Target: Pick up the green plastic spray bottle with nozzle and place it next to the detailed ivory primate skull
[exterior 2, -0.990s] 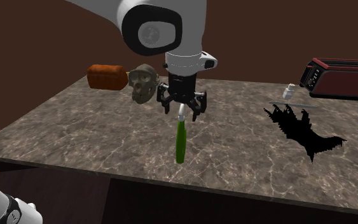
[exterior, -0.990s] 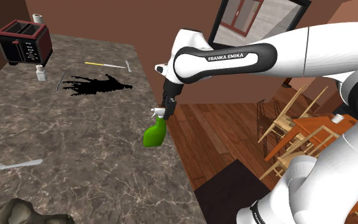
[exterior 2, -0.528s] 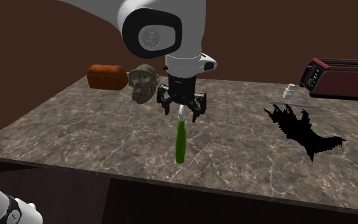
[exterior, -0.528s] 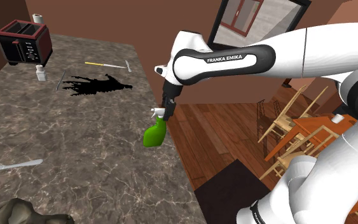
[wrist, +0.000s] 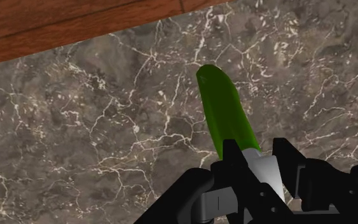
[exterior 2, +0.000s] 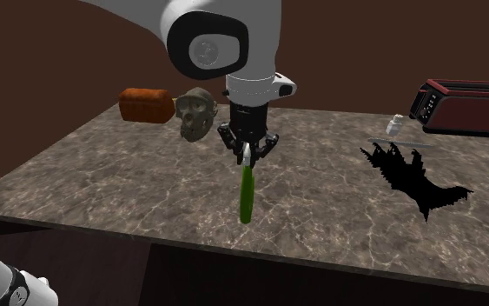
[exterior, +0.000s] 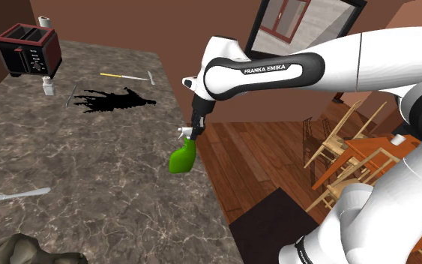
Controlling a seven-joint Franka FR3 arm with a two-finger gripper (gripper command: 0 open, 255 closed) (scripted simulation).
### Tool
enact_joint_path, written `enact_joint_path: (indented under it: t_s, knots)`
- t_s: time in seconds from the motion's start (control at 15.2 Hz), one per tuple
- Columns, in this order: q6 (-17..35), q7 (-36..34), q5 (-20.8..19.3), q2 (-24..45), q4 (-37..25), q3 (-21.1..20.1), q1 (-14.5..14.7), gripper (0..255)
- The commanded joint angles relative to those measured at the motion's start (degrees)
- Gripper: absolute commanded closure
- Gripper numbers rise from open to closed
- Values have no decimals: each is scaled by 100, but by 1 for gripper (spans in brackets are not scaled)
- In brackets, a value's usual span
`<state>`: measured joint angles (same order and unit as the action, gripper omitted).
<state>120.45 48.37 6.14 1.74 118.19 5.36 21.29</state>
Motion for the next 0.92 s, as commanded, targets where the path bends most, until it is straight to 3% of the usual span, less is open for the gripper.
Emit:
enact_joint_path:
  t_s: [0.0, 0.86]
  knots:
    - [-1, 0, 0, 1, 1, 0, 0, 255]
    - [-888, -103, -71, -258, -633, 4, -4, 255]
